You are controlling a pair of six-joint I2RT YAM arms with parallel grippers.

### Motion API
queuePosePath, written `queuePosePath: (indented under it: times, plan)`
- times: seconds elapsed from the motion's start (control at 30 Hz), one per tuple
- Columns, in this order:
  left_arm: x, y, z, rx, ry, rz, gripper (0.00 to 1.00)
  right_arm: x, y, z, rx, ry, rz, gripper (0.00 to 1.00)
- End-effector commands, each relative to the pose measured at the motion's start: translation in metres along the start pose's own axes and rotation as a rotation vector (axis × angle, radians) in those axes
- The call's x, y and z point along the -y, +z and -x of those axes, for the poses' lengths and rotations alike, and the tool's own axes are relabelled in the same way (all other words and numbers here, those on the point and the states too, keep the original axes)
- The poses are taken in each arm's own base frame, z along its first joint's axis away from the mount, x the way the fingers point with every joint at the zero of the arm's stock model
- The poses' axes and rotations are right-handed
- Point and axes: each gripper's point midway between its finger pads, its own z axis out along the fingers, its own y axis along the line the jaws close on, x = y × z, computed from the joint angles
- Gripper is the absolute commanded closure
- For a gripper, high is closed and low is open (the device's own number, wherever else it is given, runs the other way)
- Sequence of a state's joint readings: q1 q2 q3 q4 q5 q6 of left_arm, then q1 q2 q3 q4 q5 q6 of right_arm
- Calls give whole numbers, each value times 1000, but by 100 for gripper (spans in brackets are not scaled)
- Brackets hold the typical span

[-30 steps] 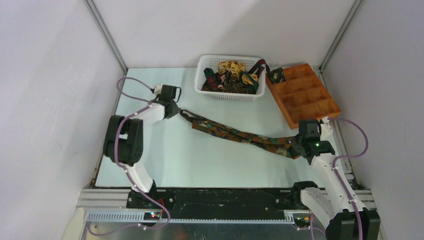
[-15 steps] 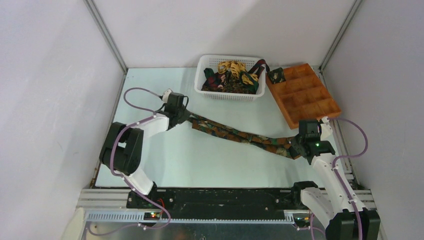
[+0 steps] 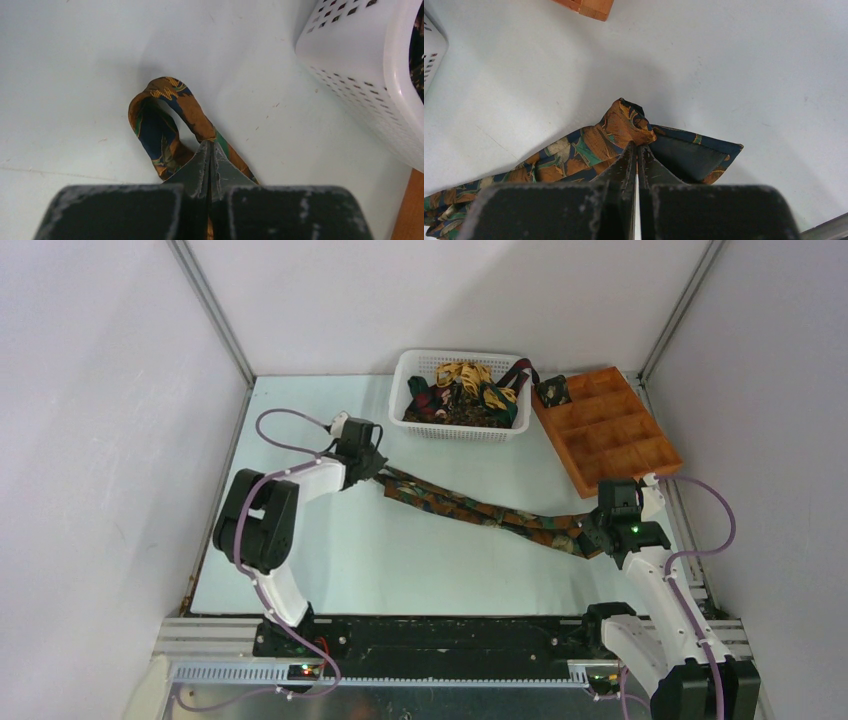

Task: Roll the ties
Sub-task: Flatten out the tie at the center of the board.

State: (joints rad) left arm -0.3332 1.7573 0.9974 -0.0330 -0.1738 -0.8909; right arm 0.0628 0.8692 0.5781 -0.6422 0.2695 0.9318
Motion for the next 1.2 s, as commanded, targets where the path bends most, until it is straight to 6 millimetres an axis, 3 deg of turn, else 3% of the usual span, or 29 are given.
queuePosePath:
  times: [0.0,0.4,0.8,1.17]
  plan:
    - [9,11,16,31,-20,-2,100,0,-1,5,23,1,4,100]
    - [-7,19,4,-5,-48,19,100,0,0,6,24,2,1,100]
    - [-5,-3,20,54,-57,-14,100,0,2,5,17,-2,-2,100]
    - [-13,4,20,47,-62,8,100,0,2,4,14,-4,-2,100]
